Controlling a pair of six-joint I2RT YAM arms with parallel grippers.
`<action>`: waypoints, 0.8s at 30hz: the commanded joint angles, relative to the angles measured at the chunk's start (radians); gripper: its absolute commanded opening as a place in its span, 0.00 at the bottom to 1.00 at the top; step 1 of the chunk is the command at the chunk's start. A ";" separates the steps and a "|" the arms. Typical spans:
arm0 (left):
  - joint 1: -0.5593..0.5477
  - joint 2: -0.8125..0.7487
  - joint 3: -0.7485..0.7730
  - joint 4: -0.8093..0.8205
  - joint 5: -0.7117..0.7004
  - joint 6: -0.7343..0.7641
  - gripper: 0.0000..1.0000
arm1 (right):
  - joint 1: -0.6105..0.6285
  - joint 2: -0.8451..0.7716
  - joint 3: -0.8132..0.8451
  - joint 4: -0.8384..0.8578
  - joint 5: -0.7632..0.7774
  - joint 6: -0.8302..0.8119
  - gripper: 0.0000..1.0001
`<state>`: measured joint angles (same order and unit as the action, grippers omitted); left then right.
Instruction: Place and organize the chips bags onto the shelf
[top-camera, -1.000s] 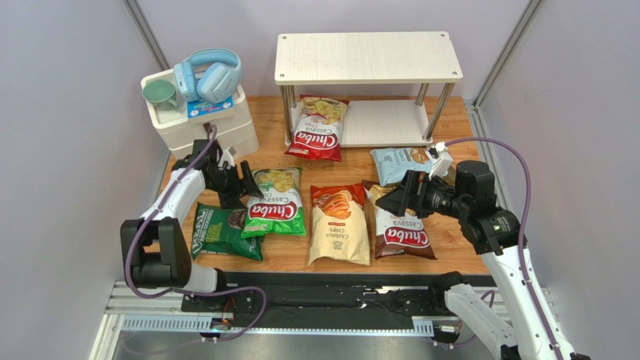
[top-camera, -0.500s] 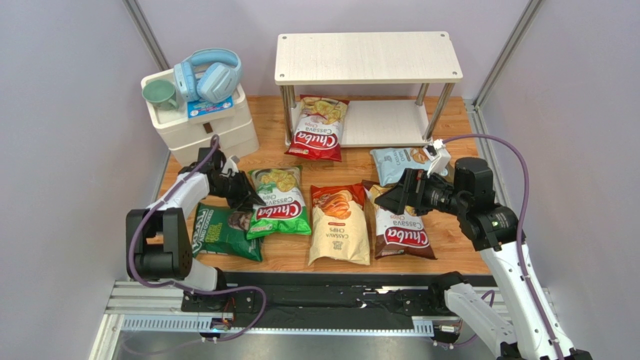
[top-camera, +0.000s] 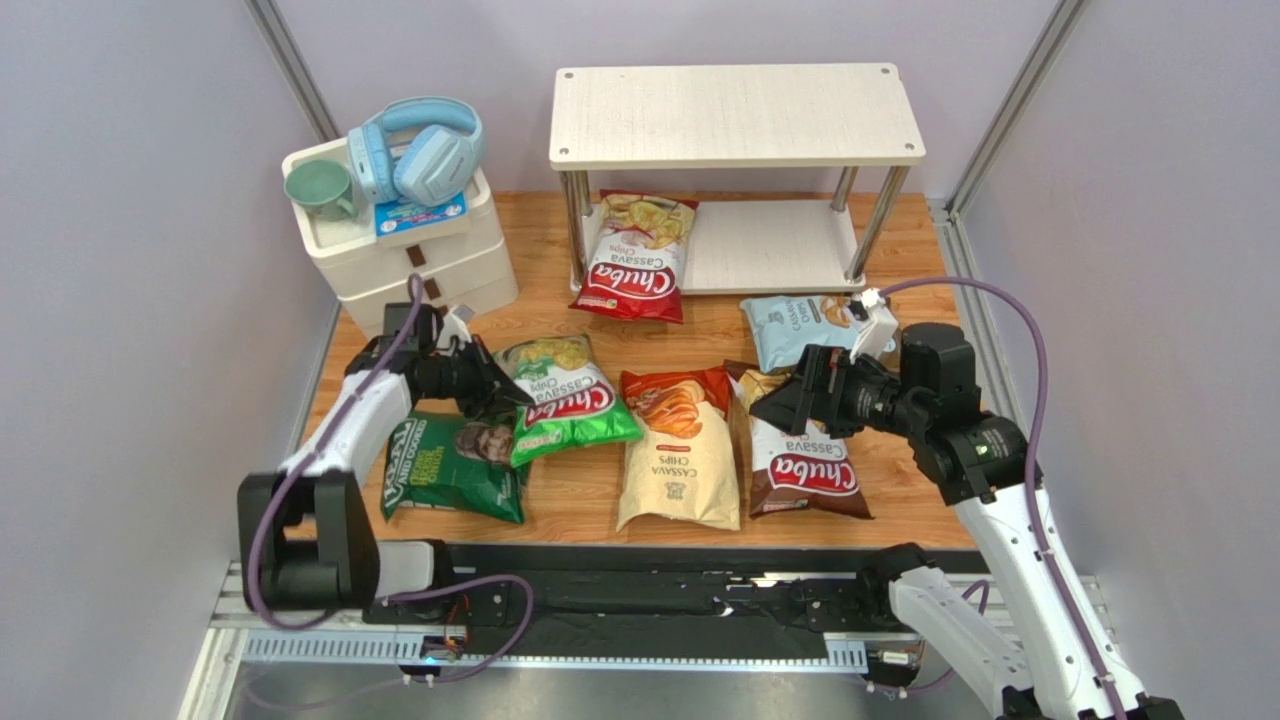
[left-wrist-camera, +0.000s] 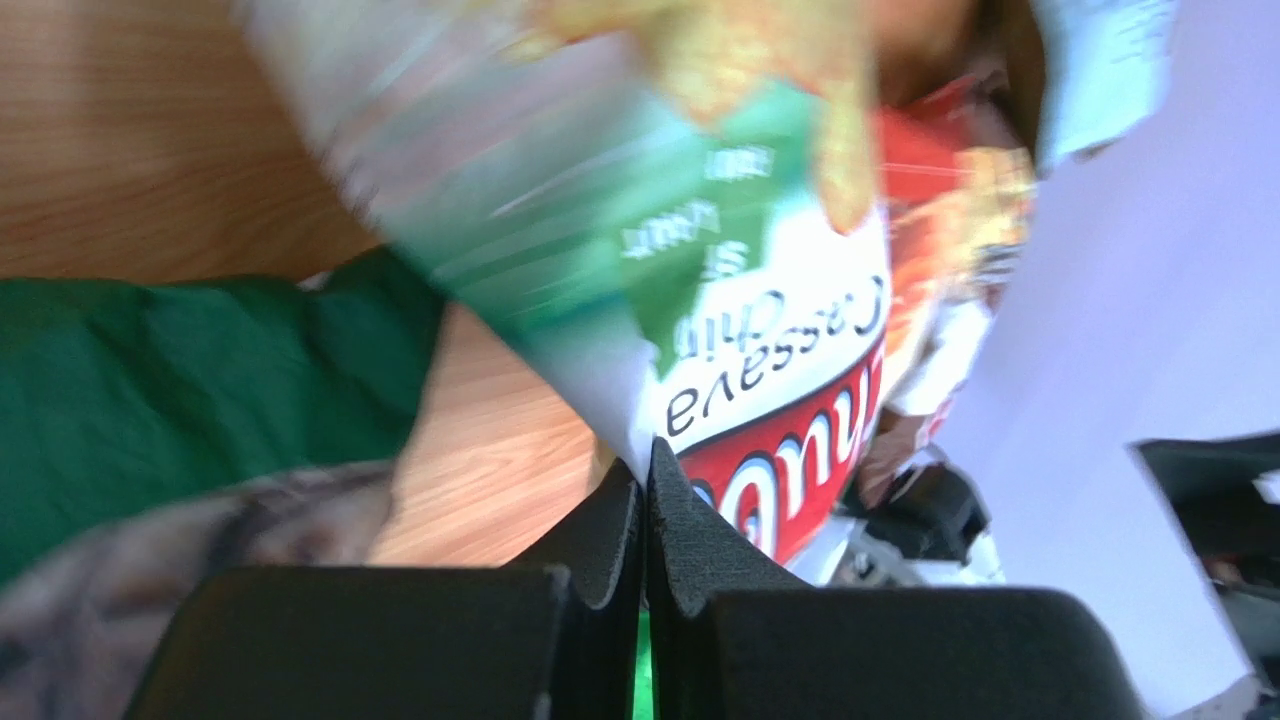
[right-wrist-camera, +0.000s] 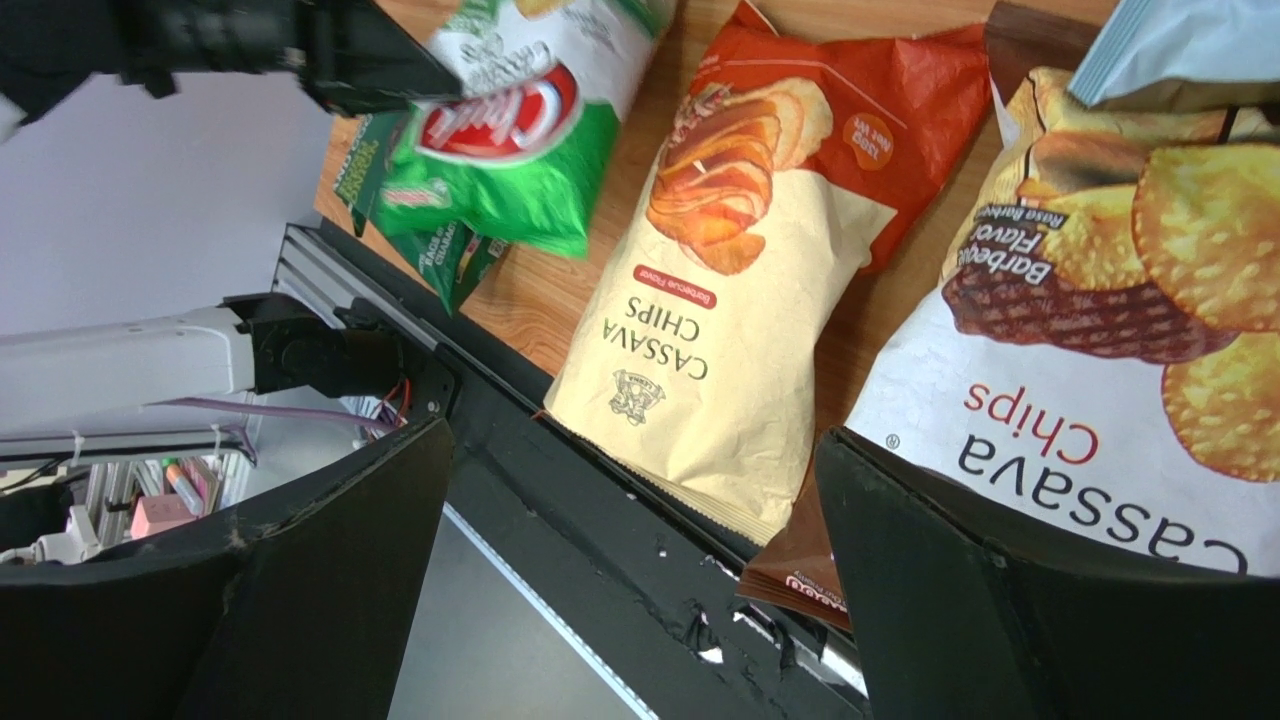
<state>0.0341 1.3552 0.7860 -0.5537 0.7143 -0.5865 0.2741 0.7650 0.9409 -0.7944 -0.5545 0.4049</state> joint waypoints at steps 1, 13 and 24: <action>0.000 -0.229 0.016 0.086 0.024 -0.154 0.00 | 0.034 -0.026 -0.030 0.027 0.053 0.031 0.97; -0.031 -0.427 -0.051 0.121 -0.041 -0.200 0.00 | 0.344 0.009 0.008 0.110 0.323 0.161 1.00; -0.163 -0.432 -0.034 -0.055 -0.185 -0.042 0.00 | 0.555 0.382 0.188 0.179 0.378 0.256 1.00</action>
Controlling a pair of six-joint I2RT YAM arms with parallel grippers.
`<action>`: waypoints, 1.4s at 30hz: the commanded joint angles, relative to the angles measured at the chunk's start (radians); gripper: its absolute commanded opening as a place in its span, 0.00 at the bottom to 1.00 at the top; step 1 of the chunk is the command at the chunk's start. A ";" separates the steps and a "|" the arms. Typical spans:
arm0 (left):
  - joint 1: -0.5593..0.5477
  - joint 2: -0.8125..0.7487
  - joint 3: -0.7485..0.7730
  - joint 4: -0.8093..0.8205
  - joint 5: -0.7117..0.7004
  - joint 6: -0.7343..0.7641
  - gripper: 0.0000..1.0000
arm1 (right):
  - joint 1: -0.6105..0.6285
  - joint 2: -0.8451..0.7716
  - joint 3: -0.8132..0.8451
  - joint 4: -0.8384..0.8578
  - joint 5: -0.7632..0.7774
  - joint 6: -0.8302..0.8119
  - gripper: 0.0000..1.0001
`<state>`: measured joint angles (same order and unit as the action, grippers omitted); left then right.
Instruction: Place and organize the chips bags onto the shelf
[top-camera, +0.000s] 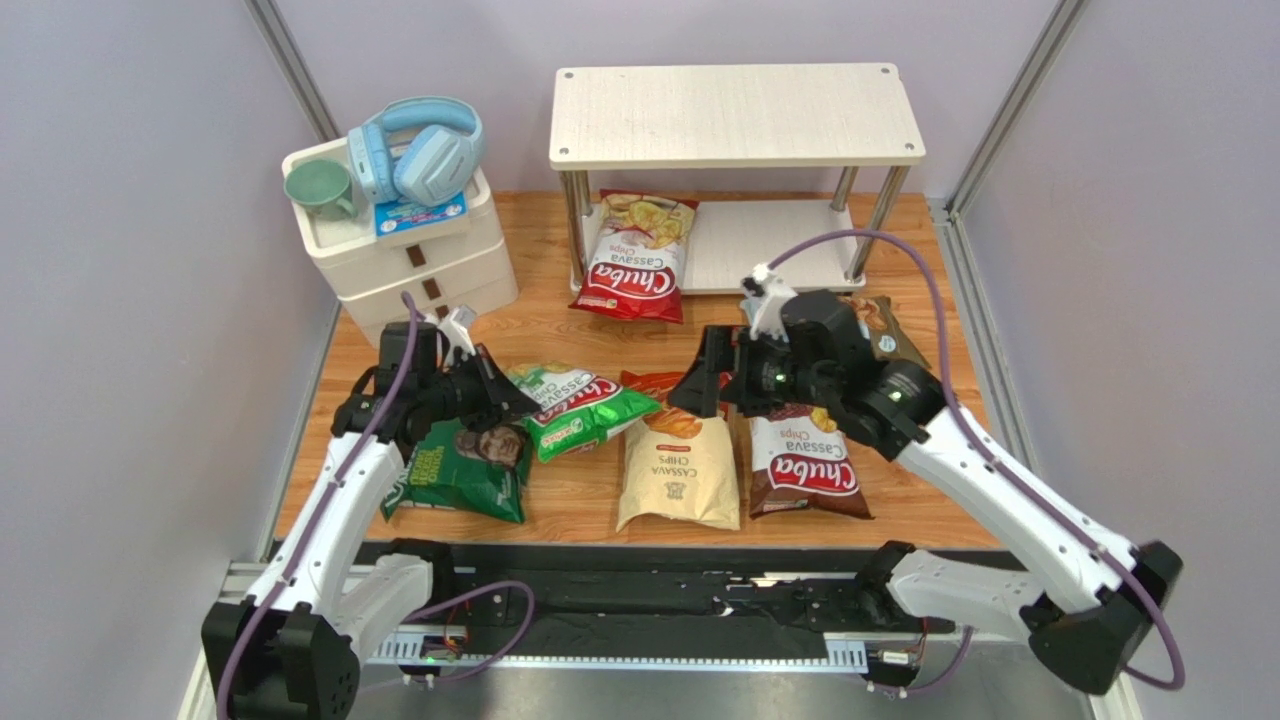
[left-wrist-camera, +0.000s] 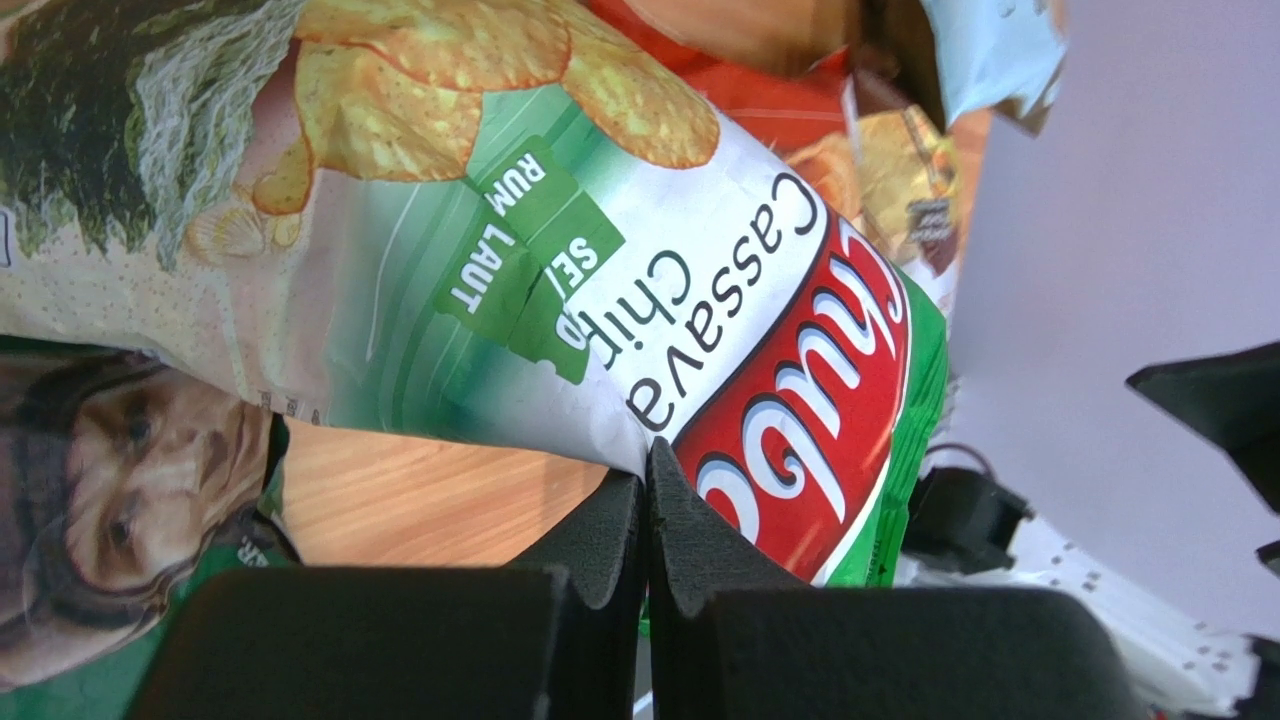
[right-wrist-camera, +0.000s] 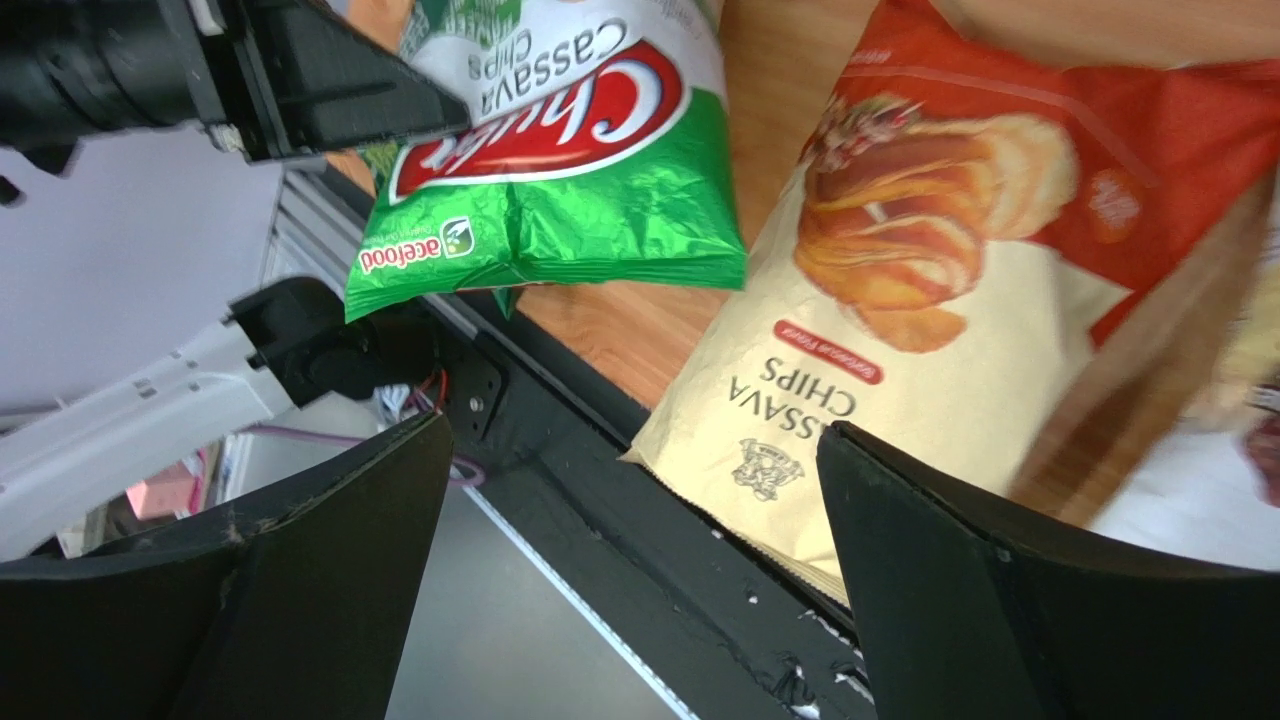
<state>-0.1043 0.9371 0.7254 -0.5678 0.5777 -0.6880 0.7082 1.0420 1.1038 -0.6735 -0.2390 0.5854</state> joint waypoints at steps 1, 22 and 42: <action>-0.025 -0.020 0.007 -0.031 -0.053 0.059 0.00 | 0.158 0.124 0.027 0.069 0.081 0.092 1.00; -0.052 -0.228 -0.184 0.152 -0.179 -0.148 0.00 | 0.344 0.105 -0.232 0.363 0.156 0.711 1.00; -0.090 -0.251 -0.195 0.149 -0.184 -0.153 0.00 | 0.366 0.438 -0.110 0.520 0.214 0.791 1.00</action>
<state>-0.1894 0.6987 0.5095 -0.4515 0.3828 -0.8425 1.0687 1.4418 0.9463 -0.2153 -0.0792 1.3350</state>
